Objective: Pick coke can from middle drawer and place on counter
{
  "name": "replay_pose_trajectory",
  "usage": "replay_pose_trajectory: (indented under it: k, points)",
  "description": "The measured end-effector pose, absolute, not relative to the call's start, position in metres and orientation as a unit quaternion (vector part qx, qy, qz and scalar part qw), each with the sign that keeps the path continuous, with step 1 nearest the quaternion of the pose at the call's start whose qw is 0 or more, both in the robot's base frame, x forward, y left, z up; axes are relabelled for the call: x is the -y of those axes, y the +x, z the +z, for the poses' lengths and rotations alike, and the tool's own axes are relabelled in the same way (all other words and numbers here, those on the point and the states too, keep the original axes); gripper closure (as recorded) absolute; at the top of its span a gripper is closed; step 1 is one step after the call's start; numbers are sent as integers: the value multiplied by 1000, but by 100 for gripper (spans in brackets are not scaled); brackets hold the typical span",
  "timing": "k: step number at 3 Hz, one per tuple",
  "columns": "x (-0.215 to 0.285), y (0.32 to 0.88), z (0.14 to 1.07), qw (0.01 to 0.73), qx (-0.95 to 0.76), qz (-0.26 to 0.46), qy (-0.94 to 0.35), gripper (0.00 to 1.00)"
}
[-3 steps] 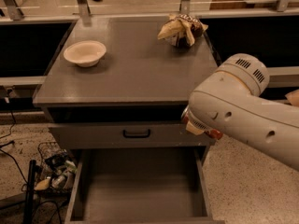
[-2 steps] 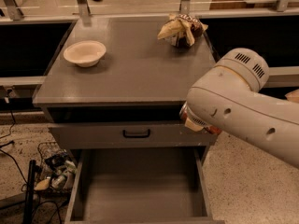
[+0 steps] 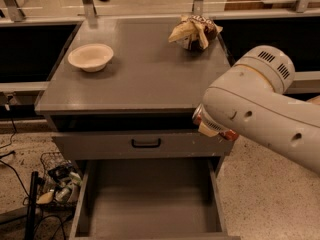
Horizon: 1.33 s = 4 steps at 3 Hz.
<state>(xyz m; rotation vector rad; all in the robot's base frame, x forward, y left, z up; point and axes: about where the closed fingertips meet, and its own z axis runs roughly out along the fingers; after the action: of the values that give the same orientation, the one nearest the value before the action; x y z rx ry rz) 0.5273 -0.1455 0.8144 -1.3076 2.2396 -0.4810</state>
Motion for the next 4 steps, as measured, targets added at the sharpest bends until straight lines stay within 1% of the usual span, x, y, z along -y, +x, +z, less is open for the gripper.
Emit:
replay_pose_trajectory:
  k: [2,3,4]
  points:
    - [180,521,874,271,-808,-228,-470,100]
    - [180,521,874,271,-808,-228,-470,100]
    - [172,549,866,277,-806,-221,-474,100]
